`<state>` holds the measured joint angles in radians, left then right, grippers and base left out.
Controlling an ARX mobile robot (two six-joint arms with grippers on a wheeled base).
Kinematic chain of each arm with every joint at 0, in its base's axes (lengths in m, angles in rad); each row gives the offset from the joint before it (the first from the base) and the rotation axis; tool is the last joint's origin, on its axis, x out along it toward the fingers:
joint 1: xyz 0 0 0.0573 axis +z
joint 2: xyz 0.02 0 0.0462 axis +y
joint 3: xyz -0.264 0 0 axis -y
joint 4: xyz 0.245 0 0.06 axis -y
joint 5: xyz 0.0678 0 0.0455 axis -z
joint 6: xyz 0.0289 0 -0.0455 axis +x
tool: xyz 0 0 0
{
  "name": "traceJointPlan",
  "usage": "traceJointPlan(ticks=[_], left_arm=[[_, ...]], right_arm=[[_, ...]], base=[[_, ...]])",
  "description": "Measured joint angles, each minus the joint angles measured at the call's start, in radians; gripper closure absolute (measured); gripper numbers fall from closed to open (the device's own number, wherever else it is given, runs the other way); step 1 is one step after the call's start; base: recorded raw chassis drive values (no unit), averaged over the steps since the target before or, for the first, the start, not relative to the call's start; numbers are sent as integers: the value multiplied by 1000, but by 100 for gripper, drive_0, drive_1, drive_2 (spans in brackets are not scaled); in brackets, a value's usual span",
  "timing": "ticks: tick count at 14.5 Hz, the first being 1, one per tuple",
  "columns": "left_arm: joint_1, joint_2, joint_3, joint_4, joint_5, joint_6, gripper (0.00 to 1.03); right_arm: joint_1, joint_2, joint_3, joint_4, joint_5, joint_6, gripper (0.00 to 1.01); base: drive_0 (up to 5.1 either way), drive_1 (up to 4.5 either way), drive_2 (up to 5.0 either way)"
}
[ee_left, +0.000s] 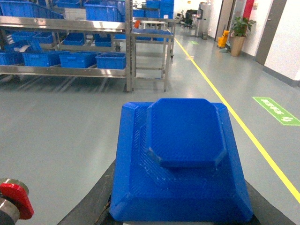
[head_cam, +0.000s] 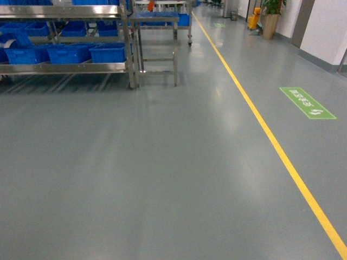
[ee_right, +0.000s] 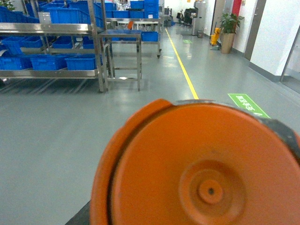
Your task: Sort blue parts and orange caps into right shelf containers
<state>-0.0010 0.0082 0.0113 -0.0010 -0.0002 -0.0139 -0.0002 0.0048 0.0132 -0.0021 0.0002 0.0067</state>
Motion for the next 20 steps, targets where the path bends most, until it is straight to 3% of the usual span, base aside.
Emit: traceJointPlan(ticks=[20], left_arm=[[1, 0, 0, -4, -1, 0, 62]], right_arm=[[0, 0, 0, 0, 0, 0, 57]], base=[[22, 430, -385]])
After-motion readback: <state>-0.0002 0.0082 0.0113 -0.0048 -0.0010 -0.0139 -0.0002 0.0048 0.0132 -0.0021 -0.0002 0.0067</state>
